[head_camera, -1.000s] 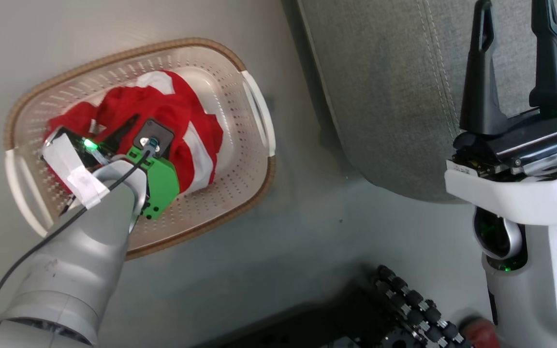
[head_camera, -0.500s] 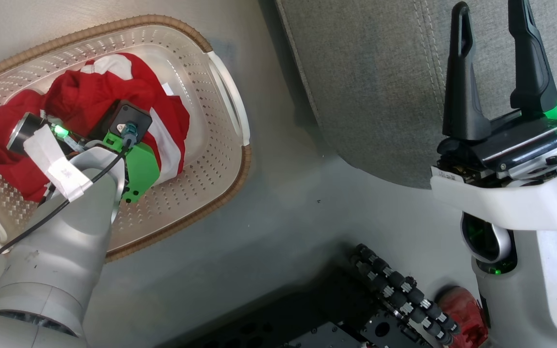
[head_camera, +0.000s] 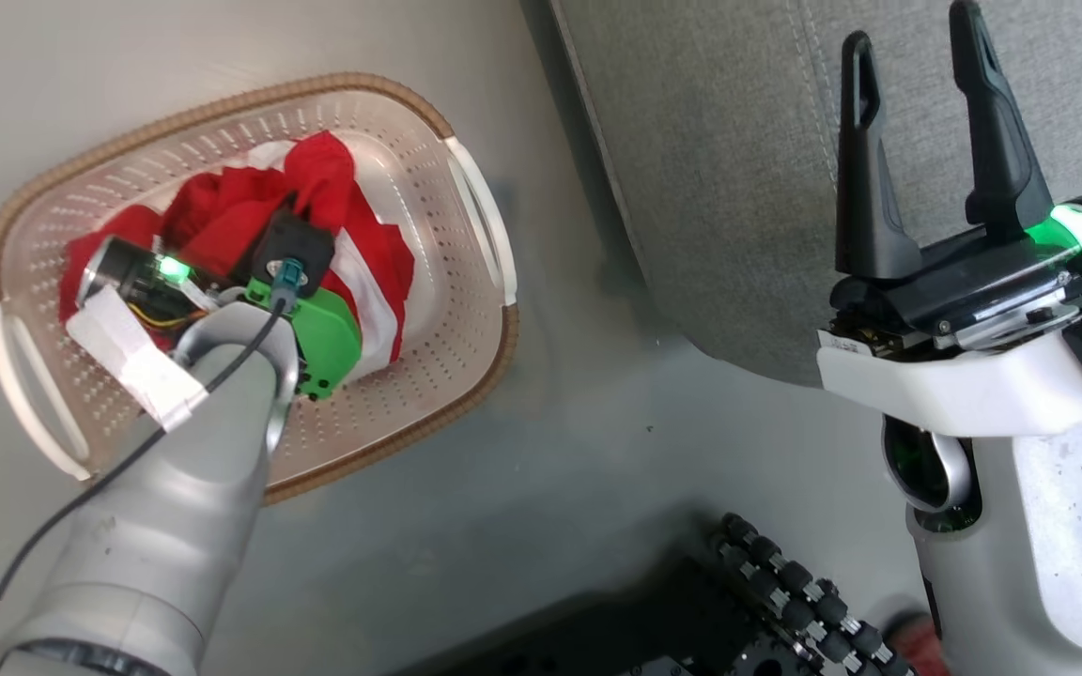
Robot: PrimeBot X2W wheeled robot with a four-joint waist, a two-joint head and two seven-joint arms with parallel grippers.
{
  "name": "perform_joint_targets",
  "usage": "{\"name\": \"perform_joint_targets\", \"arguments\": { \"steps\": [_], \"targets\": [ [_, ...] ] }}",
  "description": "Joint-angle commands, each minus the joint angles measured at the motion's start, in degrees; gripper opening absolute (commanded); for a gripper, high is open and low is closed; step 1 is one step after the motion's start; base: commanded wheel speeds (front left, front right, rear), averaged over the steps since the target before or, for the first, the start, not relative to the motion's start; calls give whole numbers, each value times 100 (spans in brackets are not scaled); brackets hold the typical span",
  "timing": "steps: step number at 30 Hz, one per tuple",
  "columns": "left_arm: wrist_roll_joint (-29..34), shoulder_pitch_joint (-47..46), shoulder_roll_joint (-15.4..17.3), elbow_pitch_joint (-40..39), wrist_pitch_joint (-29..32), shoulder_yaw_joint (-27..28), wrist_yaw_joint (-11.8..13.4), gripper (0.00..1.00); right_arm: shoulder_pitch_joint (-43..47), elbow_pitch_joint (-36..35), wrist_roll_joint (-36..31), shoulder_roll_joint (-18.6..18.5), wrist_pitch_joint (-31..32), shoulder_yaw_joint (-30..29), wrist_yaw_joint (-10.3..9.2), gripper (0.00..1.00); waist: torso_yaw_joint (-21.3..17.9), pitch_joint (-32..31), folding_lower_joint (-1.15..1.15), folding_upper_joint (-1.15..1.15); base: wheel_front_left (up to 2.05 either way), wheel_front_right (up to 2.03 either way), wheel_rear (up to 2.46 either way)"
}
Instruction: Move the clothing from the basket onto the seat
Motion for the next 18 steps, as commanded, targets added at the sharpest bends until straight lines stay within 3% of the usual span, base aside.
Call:
{"name": "perform_joint_targets", "arguments": {
  "steps": [1,18],
  "targets": [
    [-57,207,-8,-143,-27,45,44,0,104,81,-10,-14,-17,-35,-6,100,302,-471,-1,0,0,0,0],
    [-709,2263,-230,-2472,-26,746,34,0,1218,1103,-457,-36,-17,146,-6,100,1057,-2915,-1,0,0,0,0]
  ]
}}
